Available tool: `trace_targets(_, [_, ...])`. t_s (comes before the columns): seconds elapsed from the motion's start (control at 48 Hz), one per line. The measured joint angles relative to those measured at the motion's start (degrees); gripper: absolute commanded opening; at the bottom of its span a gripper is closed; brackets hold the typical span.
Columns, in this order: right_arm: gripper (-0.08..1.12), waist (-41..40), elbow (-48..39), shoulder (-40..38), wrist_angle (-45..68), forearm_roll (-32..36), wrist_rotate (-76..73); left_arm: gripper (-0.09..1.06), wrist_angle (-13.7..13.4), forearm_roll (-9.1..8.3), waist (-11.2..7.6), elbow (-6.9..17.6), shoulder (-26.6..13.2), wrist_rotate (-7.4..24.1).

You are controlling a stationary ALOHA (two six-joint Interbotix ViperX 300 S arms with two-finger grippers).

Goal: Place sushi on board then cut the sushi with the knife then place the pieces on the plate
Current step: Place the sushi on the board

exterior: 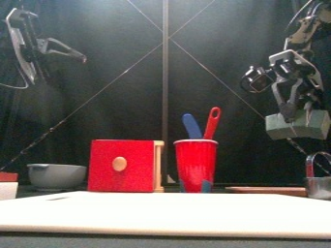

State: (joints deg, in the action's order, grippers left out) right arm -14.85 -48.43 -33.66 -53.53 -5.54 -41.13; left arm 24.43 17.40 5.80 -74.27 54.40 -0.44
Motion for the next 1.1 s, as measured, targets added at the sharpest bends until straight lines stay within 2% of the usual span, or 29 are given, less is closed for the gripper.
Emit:
trace_targets(0.188, [0.56, 10.11, 0.18, 0.97, 2.81, 4.92, -20.74, 0.06, 0.0, 0.44, 0.18, 0.09, 0.09, 0.09])
trace_targets(0.375, [0.56, 19.25, 1.93, 4.39, 4.48, 10.99, -40.17, 0.06, 0.09, 4.75, 1.67, -0.35, 0.0, 0.0])
trace_targets(0.458, [0.56, 22.32, 3.87, 7.56, 4.83, 13.62, -46.49, 0.06, 0.09, 5.71, 2.29, -0.97, 0.0, 0.09])
trace_targets(0.625, [0.57, 25.93, 9.93, 16.96, 5.89, 16.26, -54.58, 0.06, 0.0, 5.98, 3.69, -1.41, 0.0, 0.09])
trace_targets(0.938, [0.57, 26.81, 22.15, 32.43, 8.0, 14.15, -55.9, 0.06, 0.09, 6.06, 5.45, -1.49, 0.09, 0.26])
trace_targets(1.104, [0.58, 26.54, 26.02, 38.67, 8.79, 13.36, -56.16, 0.06, 1.67, 5.54, 6.86, -1.41, 0.0, 0.35])
